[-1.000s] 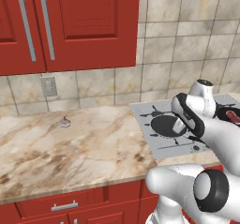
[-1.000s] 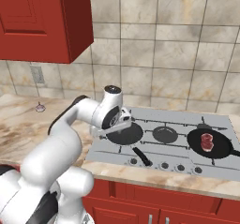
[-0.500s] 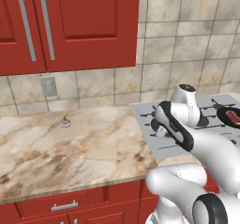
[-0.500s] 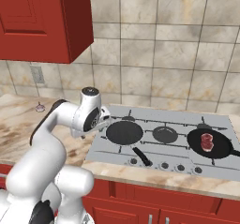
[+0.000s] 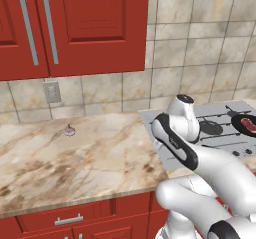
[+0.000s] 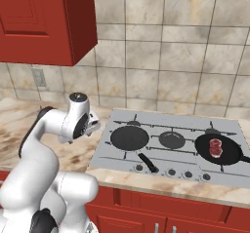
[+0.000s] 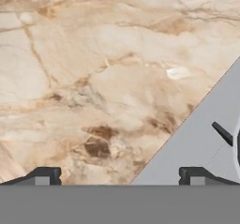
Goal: Place both pans onto different burners. Then place the garlic and the steak on different pans.
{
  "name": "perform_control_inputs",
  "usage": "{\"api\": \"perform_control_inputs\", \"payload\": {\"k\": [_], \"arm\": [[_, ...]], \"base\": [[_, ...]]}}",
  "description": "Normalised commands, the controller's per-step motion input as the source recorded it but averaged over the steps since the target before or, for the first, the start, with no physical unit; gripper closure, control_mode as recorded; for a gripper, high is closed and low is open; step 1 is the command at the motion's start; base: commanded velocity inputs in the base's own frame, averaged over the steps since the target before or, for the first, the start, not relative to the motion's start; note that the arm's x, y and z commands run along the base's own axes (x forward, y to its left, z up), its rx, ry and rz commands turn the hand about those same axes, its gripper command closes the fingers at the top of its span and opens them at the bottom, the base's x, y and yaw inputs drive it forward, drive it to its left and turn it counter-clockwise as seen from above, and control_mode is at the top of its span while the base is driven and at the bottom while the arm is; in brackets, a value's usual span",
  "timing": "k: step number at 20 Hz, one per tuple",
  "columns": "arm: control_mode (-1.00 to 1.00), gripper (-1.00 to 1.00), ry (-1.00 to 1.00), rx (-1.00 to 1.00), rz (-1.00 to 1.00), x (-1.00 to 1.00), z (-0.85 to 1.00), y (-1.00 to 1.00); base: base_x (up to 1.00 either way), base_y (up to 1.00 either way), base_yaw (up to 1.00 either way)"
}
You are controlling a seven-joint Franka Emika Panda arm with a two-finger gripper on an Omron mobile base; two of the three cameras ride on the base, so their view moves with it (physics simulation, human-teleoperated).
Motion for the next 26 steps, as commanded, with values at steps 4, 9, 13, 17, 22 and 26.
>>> {"api": "perform_control_inputs", "payload": {"k": [4,9,13,17,22,26], "arm": [[-1.0,-1.0,0.0,0.03,0.06,0.01,0.0,0.53],[-1.0,-1.0,0.0,0.01,0.01,0.2,0.0,0.63],[-1.0,-1.0,0.0,0.0,0.0,0.35,0.0,0.72],[-1.0,-1.0,-0.04,0.02,0.0,0.21,0.0,0.55],[-1.0,-1.0,-0.02,0.05,0.0,0.25,0.0,0.43],[-1.0,-1.0,0.0,0.11,0.0,0.28,0.0,0.23]], "base": [[0.0,0.0,0.0],[0.0,0.0,0.0],[0.0,0.0,0.0],[0.0,0.0,0.0],[0.0,0.0,0.0],[0.0,0.0,0.0]]}}
